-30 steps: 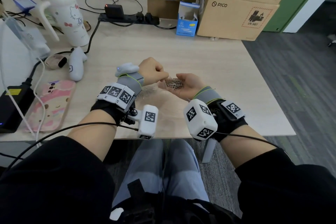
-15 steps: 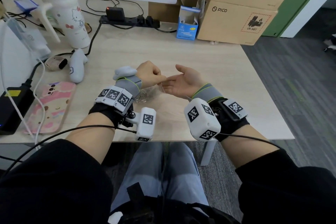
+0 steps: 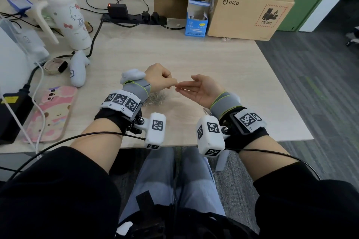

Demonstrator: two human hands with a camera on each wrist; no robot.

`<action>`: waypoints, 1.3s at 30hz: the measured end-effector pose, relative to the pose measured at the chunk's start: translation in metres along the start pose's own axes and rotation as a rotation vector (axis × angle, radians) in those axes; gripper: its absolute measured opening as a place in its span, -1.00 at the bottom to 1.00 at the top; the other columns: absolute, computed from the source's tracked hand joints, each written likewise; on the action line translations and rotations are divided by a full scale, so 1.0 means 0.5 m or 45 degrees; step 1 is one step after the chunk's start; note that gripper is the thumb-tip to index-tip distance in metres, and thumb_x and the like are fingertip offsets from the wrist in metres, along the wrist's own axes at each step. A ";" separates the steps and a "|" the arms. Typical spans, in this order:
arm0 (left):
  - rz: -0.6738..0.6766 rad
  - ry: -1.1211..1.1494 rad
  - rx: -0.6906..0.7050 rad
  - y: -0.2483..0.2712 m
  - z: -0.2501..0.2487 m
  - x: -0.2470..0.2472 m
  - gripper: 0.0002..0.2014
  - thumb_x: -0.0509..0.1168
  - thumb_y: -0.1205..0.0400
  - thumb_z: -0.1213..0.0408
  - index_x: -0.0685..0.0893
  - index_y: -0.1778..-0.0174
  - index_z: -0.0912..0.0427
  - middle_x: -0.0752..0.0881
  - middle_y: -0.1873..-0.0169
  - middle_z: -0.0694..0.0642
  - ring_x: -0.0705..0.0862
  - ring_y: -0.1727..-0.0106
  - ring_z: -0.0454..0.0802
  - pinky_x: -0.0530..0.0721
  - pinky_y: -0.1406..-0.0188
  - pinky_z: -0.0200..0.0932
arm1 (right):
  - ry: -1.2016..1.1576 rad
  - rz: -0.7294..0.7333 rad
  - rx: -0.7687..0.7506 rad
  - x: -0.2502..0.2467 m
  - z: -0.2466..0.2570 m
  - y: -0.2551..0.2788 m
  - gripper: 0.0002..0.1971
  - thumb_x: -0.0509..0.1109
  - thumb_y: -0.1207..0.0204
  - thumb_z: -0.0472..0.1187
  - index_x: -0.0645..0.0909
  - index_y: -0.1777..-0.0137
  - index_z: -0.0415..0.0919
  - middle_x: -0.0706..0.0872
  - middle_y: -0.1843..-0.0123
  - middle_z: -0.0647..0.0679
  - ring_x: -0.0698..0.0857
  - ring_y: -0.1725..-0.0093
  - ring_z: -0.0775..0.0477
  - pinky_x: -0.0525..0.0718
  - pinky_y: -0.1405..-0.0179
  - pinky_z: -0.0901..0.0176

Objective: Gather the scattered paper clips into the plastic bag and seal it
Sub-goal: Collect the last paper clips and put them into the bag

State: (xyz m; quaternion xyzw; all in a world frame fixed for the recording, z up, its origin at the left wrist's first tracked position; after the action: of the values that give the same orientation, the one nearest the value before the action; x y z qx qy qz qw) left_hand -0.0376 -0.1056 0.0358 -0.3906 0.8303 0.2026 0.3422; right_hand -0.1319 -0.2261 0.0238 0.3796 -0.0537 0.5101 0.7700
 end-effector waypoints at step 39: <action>0.305 -0.274 0.277 -0.048 -0.176 0.260 -0.36 0.60 -0.24 0.04 0.63 -0.24 0.06 0.60 -0.18 0.17 0.56 -0.10 0.07 0.51 -0.07 -0.16 | 1.282 -0.728 -0.541 -0.296 0.054 0.080 -0.70 0.35 -0.42 -0.42 0.74 -0.13 -0.31 0.80 -0.05 -0.24 0.74 -0.08 -0.11 0.61 -0.19 0.24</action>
State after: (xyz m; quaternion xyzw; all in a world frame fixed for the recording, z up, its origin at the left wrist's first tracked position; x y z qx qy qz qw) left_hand -0.1146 -0.2399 0.0001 -0.2256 0.8465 0.1914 0.4427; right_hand -0.2269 -0.3458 -0.0054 -0.0701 0.3198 0.3781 0.8659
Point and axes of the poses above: each hand's wrist, its own y-axis away from the middle knuckle, its own x-axis out of the palm, z = x × y, the point moved 3 cm from there along -y, towards the middle knuckle
